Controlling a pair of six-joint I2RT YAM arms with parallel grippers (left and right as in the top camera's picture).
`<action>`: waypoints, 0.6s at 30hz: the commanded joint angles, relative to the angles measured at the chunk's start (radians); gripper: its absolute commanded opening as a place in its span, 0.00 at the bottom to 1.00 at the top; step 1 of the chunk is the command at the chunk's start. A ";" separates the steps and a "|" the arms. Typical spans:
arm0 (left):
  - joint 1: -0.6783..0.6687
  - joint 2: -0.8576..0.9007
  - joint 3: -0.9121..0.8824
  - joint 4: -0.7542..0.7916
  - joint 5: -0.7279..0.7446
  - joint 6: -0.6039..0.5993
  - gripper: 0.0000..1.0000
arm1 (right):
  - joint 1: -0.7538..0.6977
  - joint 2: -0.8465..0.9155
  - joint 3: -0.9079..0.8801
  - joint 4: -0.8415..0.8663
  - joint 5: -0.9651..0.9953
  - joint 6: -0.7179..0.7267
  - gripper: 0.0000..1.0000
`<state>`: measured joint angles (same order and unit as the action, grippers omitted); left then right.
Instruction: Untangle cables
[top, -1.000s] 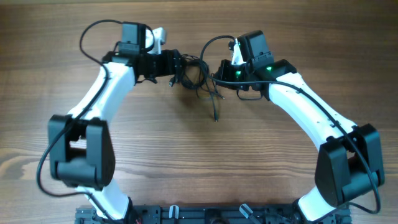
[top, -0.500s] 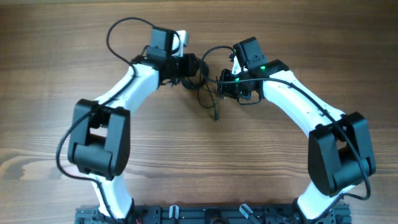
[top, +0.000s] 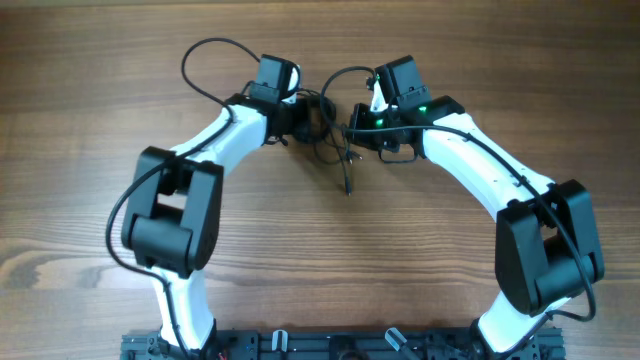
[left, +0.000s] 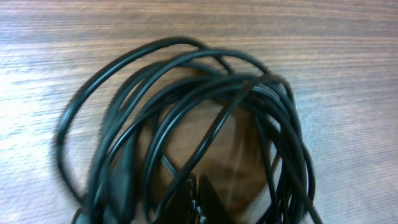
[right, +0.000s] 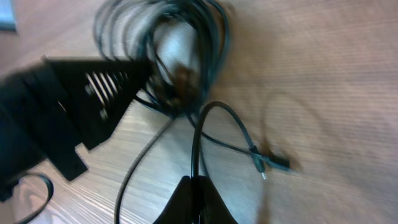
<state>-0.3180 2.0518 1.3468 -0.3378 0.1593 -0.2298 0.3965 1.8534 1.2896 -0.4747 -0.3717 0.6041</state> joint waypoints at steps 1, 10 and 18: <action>0.045 -0.145 0.016 -0.023 0.124 -0.019 0.04 | -0.008 0.026 0.011 0.088 -0.116 -0.002 0.08; 0.127 -0.274 0.016 -0.131 0.218 -0.071 0.04 | -0.008 0.026 0.011 0.218 -0.258 -0.002 0.10; 0.134 -0.237 0.014 -0.284 0.122 -0.071 0.04 | 0.038 0.026 0.011 0.225 -0.278 -0.057 0.04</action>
<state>-0.1856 1.7878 1.3590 -0.5823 0.3355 -0.2916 0.3954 1.8538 1.2896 -0.2523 -0.6014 0.6041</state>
